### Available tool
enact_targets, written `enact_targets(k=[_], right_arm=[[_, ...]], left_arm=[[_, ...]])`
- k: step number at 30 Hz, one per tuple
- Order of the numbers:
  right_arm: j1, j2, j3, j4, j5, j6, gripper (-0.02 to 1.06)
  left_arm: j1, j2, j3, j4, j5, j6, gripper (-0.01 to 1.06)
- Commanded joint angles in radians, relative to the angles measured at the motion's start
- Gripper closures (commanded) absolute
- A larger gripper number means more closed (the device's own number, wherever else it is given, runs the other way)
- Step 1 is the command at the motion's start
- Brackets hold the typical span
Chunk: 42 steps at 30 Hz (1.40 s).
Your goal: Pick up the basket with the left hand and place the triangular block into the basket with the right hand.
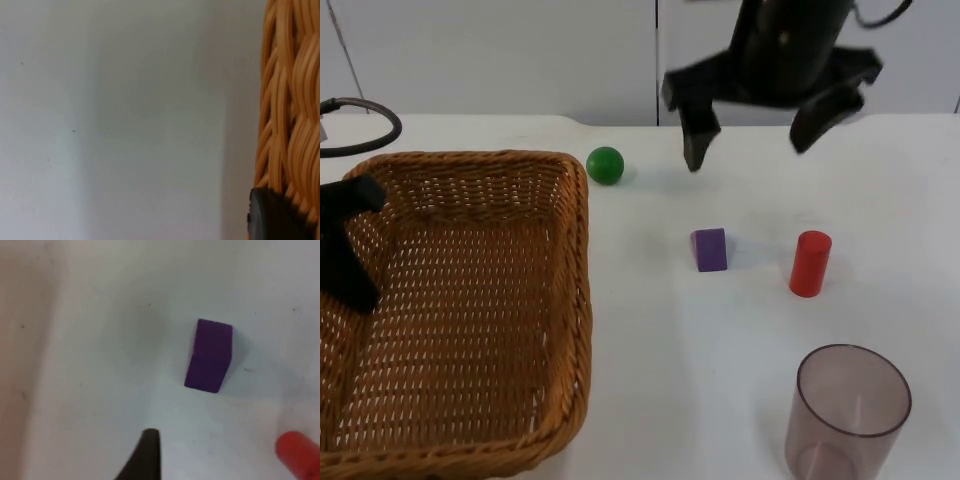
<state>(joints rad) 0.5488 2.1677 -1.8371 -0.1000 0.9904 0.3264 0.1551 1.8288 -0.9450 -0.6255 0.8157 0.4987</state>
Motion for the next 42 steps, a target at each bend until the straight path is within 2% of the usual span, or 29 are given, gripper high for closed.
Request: enact_targets(k=[1,2,5,10,13,17,22,31,34,36,37,40,41,42], right_arm=[[0.012,0.026,-0.017,-0.007,-0.017,0.026,0.25],[0.018,0.053,-0.017,-0.007,-0.054,0.028,0.3],[0.026,0.081,-0.017,-0.007,-0.098,0.034,0.31],[0.043,0.134,-0.017,-0.034,-0.12,0.134,0.31],[0.043,0.162,-0.019,-0.11,-0.125,0.231,0.31],[0.043,0.2,-0.019,-0.143,-0.172,0.291,0.31],[0.043,0.23,-0.019,-0.155,-0.264,0.347,0.31],[0.043,0.283,-0.021,-0.202,-0.288,0.383,0.33],[0.043,0.285,-0.021,-0.239,-0.288,0.425,0.43],[0.043,0.285,-0.021,-0.239,-0.292,0.425,0.6],[0.043,0.285,-0.021,-0.239,-0.292,0.425,0.6],[0.043,0.274,-0.021,-0.239,-0.296,0.423,0.97],[0.043,0.263,-0.021,-0.239,-0.296,0.416,1.04],[0.043,0.246,-0.021,-0.244,-0.296,0.413,1.04]], left_arm=[[-0.004,-0.004,-0.007,-0.026,0.01,-0.006,1.05],[-0.004,-0.004,-0.007,-0.026,0.01,-0.006,1.05],[-0.004,-0.004,-0.007,-0.033,0.006,-0.006,1.05],[-0.004,-0.004,-0.007,-0.044,0.004,-0.006,1.05],[-0.004,-0.004,-0.007,-0.044,-0.005,-0.006,1.05],[-0.004,-0.004,-0.007,-0.041,-0.005,-0.006,1.05],[-0.004,-0.004,-0.007,-0.041,-0.01,-0.006,1.05],[-0.004,-0.004,-0.007,-0.044,-0.01,-0.006,1.05],[-0.004,-0.004,-0.007,-0.044,-0.01,-0.006,1.05],[-0.004,-0.004,-0.007,-0.044,-0.01,-0.006,1.05],[-0.004,-0.004,-0.007,-0.044,-0.01,-0.006,1.05],[-0.004,-0.004,-0.007,-0.044,-0.01,-0.006,1.05],[-0.004,-0.004,-0.007,-0.044,-0.01,-0.006,1.05],[-0.004,-0.004,-0.007,-0.044,-0.01,-0.006,1.05]])
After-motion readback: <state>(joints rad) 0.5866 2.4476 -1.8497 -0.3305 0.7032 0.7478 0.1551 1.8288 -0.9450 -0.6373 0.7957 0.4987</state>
